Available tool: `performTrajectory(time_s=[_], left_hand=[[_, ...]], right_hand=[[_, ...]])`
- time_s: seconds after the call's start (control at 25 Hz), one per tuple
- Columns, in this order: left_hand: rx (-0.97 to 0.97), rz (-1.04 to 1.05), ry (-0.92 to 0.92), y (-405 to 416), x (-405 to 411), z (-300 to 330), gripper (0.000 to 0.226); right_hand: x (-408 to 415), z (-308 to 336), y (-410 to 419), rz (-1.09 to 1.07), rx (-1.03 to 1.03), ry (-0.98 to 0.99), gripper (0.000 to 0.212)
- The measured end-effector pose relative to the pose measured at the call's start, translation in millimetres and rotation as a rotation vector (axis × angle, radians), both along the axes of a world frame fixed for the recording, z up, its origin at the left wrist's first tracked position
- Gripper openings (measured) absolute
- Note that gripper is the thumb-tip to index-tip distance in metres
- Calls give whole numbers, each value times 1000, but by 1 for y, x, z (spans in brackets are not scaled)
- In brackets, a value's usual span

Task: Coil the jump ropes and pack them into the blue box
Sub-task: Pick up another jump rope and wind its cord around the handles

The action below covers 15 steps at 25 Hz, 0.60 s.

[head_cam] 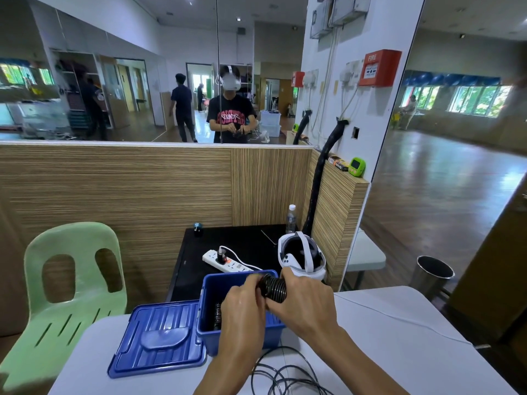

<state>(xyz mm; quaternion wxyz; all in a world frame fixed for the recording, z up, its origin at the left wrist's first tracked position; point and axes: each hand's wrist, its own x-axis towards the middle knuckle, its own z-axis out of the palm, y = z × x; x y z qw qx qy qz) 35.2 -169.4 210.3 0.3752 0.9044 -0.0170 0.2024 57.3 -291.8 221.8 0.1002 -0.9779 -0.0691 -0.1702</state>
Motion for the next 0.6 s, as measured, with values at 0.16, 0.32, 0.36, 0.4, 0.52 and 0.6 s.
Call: performTrajectory(time_s=[0.16,0.32,0.36,0.4,0.52,0.6], left_hand=[[-12,-112,16,8,1,-6,44],[74,-204,-41,19,4,-7,17],[93,-227,-44,21,5,-6,14],[119,-238,-43,21,6,-5,14],[181,-205,-78,17,9,-7,18],[130,-186,-82,13,7,-11,13]], right_hand=[[-4,-2,-3,0,26,28,57],[-2,0,-5,-10,-11,49,53],[-2,0,-5,-5,-20,64,50],[-2,-1,-5,2,-26,79,47],[-3,-1,-2,27,-25,89,41],[-1,-1,-2,57,-19,97,37]])
